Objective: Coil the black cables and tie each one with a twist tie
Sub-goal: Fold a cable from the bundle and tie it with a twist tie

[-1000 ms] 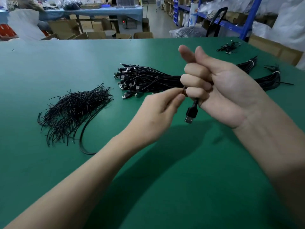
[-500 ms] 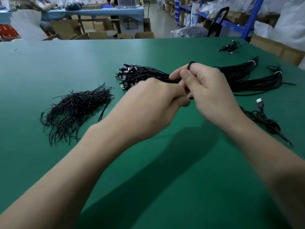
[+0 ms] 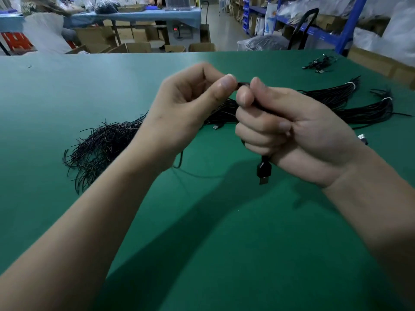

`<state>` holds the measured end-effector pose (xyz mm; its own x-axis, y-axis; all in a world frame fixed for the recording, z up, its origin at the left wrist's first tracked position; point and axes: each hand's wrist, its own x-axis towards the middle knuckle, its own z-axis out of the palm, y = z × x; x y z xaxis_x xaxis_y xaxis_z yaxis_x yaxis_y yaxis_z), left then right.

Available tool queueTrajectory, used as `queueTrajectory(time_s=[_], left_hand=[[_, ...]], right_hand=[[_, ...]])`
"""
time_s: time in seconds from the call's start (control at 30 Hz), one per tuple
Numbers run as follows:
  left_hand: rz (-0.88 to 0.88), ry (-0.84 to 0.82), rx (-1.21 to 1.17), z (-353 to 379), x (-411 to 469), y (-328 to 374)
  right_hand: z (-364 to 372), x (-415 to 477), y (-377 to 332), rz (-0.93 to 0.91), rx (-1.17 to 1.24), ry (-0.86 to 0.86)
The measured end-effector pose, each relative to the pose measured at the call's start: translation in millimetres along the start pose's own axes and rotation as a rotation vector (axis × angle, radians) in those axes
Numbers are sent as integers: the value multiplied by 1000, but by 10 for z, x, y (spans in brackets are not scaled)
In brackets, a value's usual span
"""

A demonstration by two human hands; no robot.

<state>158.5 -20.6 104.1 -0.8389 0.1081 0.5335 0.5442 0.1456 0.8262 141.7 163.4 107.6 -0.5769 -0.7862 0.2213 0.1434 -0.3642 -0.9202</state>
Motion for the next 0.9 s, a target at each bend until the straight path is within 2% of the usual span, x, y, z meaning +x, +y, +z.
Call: queueTrajectory(time_s=[0.1, 0.23, 0.4, 0.5, 0.57, 0.67, 0.77, 0.83, 0.9], left_hand=[[-91, 5, -43, 164, -50, -136], [-118, -44, 77, 364, -106, -201], [-47, -209, 502, 390, -148, -146], [-18, -278, 656, 369, -150, -41], [-9, -321, 785, 369, -140, 35], [52, -337, 932, 340, -130, 198], [153, -283, 976, 207, -97, 323], [202, -209, 950, 73, -65, 376], [204, -140, 900, -53, -36, 415]], right_hand=[[21, 27, -15, -56, 31, 121], [16, 49, -36, -158, 54, 231], [-51, 66, -72, -268, 110, 429], [-115, 65, -69, -338, 159, 492], [-147, 65, -43, -375, 6, 548], [-164, 56, 8, -393, -547, 619], [-142, 27, 47, -344, -1054, 561], [-133, 15, 66, -270, -1177, 484], [-130, 11, 69, -172, -1109, 411]])
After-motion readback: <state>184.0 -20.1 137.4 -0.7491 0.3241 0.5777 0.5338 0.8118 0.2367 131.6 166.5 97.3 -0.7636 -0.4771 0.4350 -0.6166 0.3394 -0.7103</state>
